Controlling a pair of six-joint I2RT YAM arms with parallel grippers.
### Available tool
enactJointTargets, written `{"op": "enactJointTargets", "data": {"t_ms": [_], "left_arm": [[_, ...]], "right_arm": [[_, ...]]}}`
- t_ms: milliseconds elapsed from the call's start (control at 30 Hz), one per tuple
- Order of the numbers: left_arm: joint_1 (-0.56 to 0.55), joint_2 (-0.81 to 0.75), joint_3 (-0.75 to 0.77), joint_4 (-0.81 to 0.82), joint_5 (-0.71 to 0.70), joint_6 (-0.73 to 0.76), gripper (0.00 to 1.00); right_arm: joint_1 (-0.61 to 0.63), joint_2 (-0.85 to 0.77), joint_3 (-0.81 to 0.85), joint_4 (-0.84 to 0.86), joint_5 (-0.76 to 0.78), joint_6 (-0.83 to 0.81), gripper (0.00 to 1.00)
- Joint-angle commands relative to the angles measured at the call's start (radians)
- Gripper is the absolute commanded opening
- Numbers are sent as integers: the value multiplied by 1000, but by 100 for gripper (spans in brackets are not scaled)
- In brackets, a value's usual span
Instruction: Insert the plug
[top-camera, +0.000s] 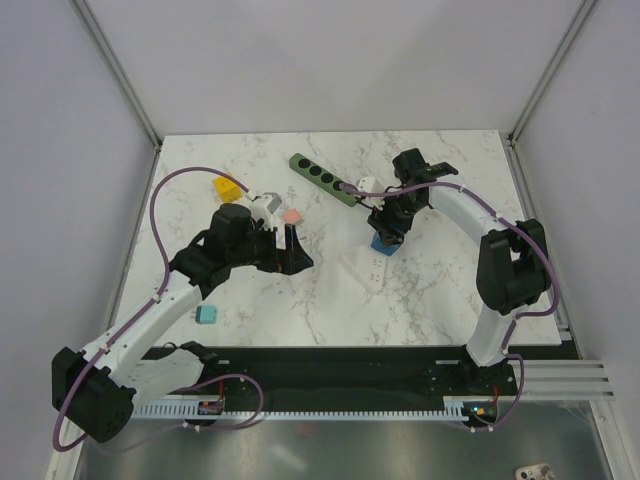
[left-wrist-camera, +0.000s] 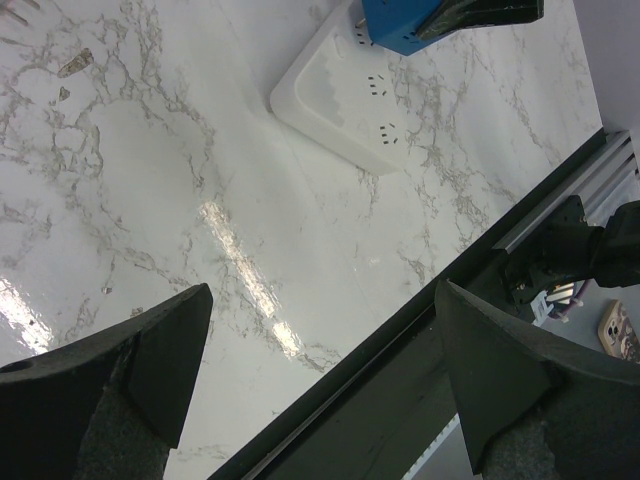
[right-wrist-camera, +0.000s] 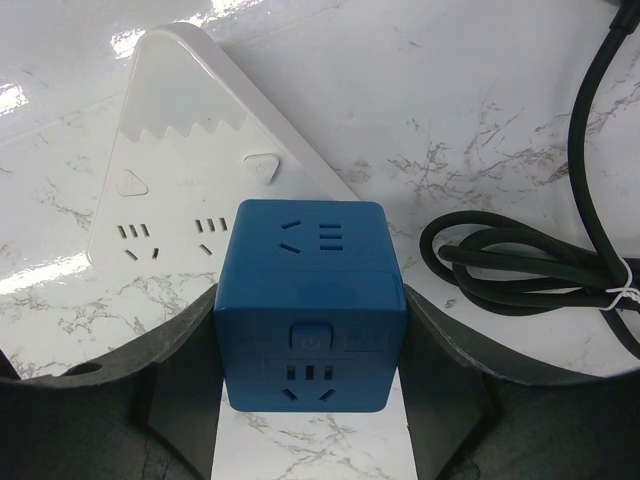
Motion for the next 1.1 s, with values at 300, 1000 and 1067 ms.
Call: {"op": "enactJointTargets", "data": {"t_ms": [300, 1000, 1067], "left_arm": [[5, -22, -3, 7, -8, 34, 100], [5, -20, -2, 7, -8, 33, 100], [5, -20, -2, 5, -8, 31, 100]], "right_arm": [[-2, -34, 19, -26, -58, -1, 0], [-2, -60, 24, -44, -55, 4, 0], [0, -62, 25, -46, -53, 4, 0]]}}
